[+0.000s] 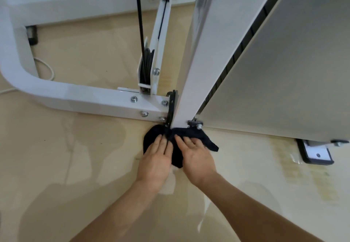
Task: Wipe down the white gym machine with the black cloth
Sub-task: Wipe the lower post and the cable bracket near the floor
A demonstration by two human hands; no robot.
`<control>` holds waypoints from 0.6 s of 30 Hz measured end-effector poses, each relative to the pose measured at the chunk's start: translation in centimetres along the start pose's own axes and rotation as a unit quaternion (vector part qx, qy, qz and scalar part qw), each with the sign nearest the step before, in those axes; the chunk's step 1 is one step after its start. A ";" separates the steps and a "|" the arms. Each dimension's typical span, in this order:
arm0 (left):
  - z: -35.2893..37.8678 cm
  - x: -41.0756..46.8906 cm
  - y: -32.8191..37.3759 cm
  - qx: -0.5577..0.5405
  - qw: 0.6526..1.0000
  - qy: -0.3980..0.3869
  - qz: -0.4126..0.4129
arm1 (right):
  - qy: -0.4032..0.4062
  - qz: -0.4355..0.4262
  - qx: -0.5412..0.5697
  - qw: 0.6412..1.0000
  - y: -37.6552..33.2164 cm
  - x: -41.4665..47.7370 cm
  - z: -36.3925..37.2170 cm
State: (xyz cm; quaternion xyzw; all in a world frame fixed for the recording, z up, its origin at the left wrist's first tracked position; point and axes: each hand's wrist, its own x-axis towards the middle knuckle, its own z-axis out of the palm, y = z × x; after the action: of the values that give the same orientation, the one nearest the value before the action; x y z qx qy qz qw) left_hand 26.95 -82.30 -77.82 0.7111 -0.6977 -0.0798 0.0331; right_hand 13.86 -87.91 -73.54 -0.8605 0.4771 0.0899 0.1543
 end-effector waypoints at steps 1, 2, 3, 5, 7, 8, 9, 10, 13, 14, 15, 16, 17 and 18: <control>0.1 0.5 0.9 -0.005 1.000 -0.017 0.022 | -0.008 0.021 -0.018 1.000 0.9 -0.3 -0.2; -0.4 1.1 2.1 -0.013 0.998 -0.034 0.044 | -0.021 0.047 -0.033 0.998 1.7 -0.6 -0.4; -1.4 1.7 3.3 -0.019 0.997 -0.041 0.061 | -0.032 0.075 -0.041 0.996 2.5 -0.8 -0.6; -2.5 2.7 5.2 -0.042 0.990 -0.063 0.122 | -0.057 0.134 -0.034 0.989 3.9 -1.7 -1.4; -2.4 3.8 5.9 -0.050 0.986 -0.089 0.134 | -0.055 0.169 0.025 0.984 5.5 -2.7 -2.3; -2.4 3.9 5.5 -0.037 0.989 -0.079 0.119 | -0.039 0.167 0.078 0.982 6.1 -2.8 -2.6; -2.2 3.7 4.5 -0.040 0.994 -0.043 0.093 | -0.021 0.149 0.132 0.980 6.2 -2.8 -2.9; -1.7 3.4 3.3 -0.046 0.997 -0.013 0.064 | 0.000 0.118 0.182 0.976 5.7 -2.5 -3.0; -1.0 2.1 0.1 -0.061 0.997 0.019 0.052 | -0.013 0.020 0.234 0.972 1.7 -1.1 -2.2; -0.9 1.8 -0.5 -0.058 0.997 0.004 0.049 | -0.045 -0.002 0.198 0.979 0.0 -0.7 -1.8; -1.1 1.7 -0.8 -0.072 0.997 -0.013 0.036 | -0.080 -0.011 0.133 0.988 -1.0 -0.4 -1.3; -1.6 1.7 -0.9 -0.075 0.997 -0.019 0.012 | -0.102 -0.007 0.058 0.993 -1.6 -0.4 -1.2; -1.9 1.8 -0.7 -0.064 0.997 -0.042 0.001 | -0.101 0.002 0.004 0.995 -1.4 -0.4 -1.2; -2.0 1.9 -0.3 -0.064 0.997 -0.044 -0.005 | -0.088 0.003 -0.022 0.996 -0.7 -0.5 -1.6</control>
State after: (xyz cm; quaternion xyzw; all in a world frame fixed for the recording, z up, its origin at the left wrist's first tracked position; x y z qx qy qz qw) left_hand 27.58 -84.31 -76.06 0.7071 -0.6881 -0.1557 0.0479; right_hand 14.25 -87.75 -71.72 -0.8510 0.4620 0.1764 0.1766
